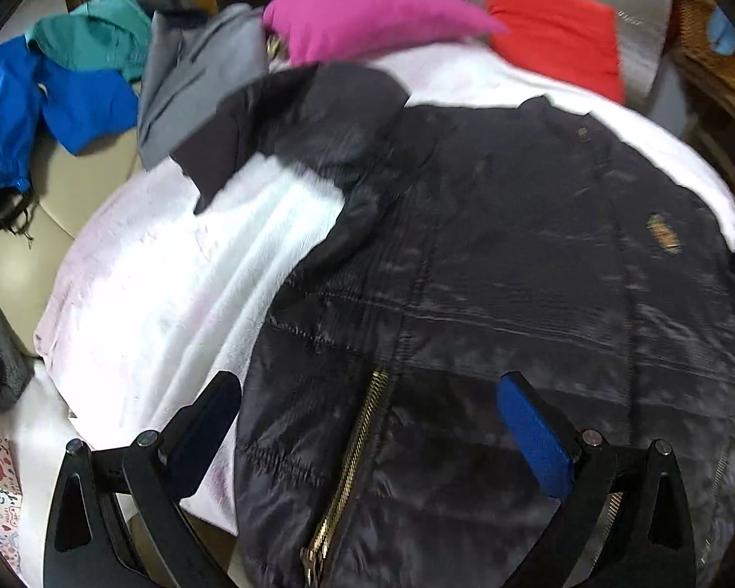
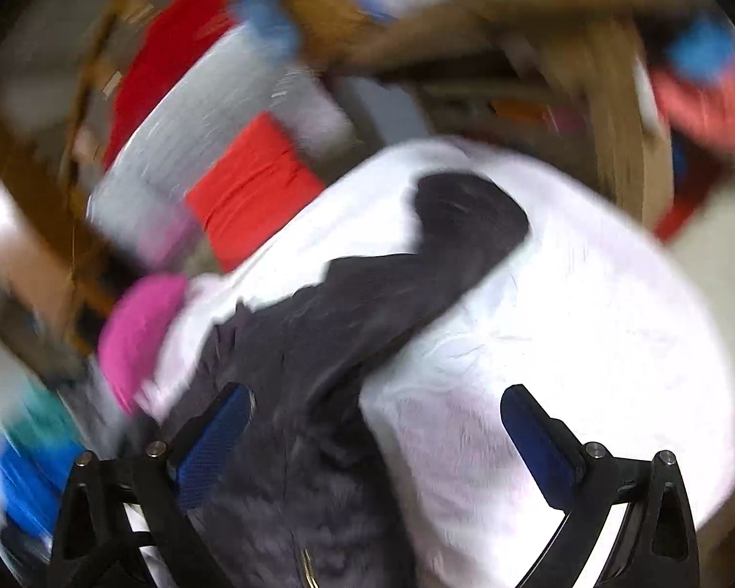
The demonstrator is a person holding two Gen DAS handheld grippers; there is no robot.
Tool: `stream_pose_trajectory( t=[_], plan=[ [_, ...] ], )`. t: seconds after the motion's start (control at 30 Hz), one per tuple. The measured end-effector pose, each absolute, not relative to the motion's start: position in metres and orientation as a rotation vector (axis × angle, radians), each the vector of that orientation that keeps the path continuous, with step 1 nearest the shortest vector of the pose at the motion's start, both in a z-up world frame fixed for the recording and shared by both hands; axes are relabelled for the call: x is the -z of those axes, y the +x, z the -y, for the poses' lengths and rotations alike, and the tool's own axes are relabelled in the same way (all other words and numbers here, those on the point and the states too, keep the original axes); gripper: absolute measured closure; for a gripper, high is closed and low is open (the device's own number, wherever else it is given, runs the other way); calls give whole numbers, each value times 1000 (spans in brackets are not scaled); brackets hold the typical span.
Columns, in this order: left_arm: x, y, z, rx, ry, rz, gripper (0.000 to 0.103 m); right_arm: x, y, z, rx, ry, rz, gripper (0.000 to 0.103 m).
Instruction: Fold large clothes
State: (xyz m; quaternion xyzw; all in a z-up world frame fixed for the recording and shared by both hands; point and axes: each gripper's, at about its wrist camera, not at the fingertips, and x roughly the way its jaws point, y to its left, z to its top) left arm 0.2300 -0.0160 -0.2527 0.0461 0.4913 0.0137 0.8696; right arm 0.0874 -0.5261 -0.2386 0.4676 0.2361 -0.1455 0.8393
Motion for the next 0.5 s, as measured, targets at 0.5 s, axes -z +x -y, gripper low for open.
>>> stream_pose_trajectory(
  t=[0.5],
  plan=[
    [304, 265, 38, -62, 195, -1083, 0, 313, 201, 639, 393, 1221, -522, 9]
  ],
)
